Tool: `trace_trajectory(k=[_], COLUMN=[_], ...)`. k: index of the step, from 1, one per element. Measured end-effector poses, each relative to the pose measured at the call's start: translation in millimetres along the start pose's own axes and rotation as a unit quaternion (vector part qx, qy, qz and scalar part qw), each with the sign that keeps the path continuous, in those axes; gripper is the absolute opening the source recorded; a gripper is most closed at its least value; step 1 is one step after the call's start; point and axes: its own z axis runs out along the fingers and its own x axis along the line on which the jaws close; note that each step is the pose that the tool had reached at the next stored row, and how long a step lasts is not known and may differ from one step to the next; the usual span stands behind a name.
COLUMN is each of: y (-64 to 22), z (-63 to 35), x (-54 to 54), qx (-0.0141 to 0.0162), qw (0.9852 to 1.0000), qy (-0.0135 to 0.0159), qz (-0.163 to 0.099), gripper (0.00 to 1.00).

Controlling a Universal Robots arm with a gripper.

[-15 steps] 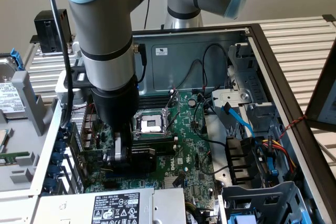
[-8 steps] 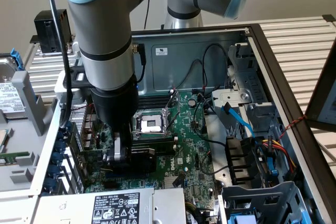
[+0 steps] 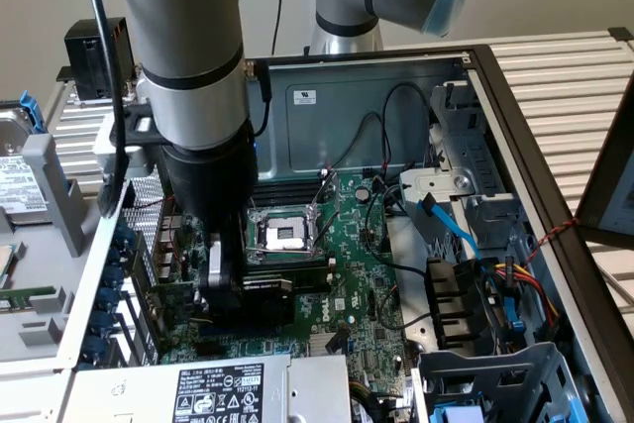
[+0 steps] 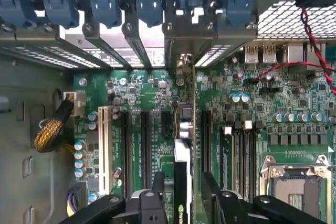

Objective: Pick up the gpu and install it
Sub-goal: 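Insert the gpu into the slot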

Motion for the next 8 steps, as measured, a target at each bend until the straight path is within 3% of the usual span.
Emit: trace_trajectory(k=[8], y=[-0.3], z=[-36.5], x=[-0.6], qx=[0.0000], qw=[1.0000], qy=[0.0004], qz=[0.000], gripper=[0.41])
